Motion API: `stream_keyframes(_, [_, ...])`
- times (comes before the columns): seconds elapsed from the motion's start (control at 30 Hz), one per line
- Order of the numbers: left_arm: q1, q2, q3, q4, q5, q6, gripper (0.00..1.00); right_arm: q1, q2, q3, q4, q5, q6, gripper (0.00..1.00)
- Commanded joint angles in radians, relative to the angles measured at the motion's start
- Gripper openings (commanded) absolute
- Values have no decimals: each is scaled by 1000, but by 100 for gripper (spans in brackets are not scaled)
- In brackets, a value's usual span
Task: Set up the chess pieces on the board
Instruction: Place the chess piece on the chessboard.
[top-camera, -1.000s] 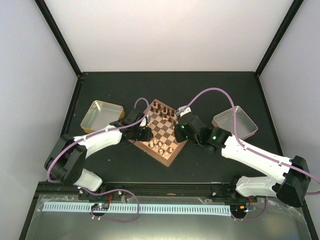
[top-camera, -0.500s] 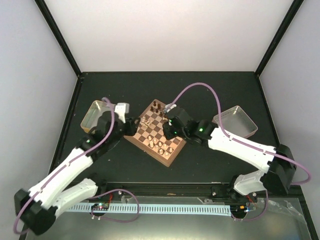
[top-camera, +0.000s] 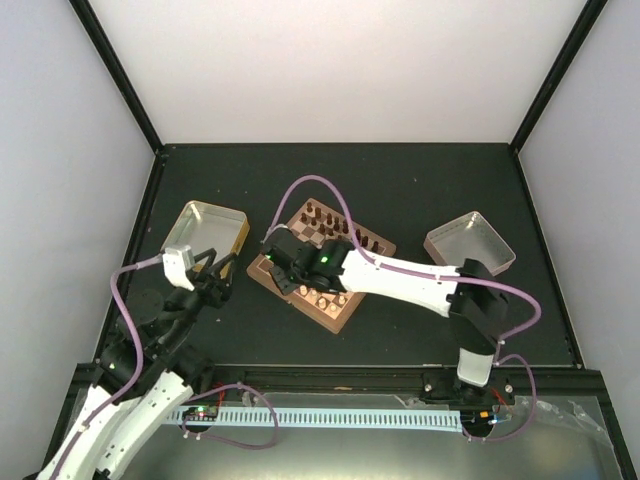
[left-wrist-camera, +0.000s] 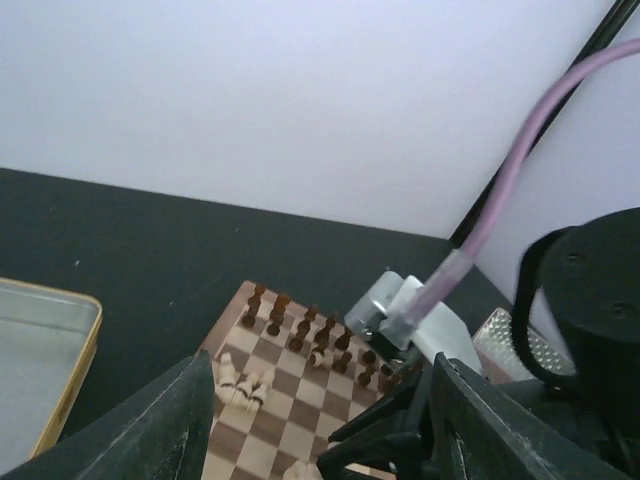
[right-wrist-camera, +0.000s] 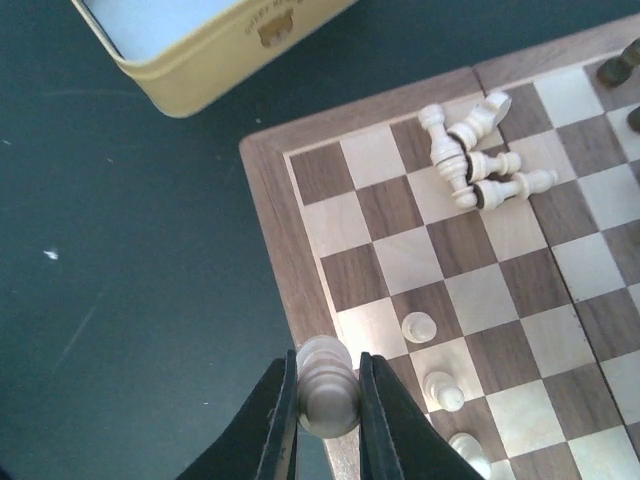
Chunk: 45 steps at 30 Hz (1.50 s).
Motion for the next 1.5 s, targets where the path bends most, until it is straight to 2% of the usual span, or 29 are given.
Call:
stream_keyframes(0.0, [4, -31, 43, -145, -23, 20, 61, 7, 80, 73, -106, 57, -4, 8])
stream_keyframes(0.1, [4, -27, 94, -216, -31, 40, 63, 7, 125, 100, -124, 53, 5, 8])
stream_keyframes(0.2, [5, -38, 74, -232, -49, 64, 63, 6, 169, 131, -141, 45, 9, 8])
stream_keyframes(0.57, [4, -44, 57, -218, -46, 79, 65, 7, 254, 174, -180, 29, 15, 8])
stream_keyframes(1.07, [4, -26, 57, -217, -27, 86, 67, 4, 315, 202, -194, 113, 38, 9])
stream_keyframes(1.47, [4, -16, 56, -215, -22, 87, 67, 4, 286, 209, -187, 112, 37, 21])
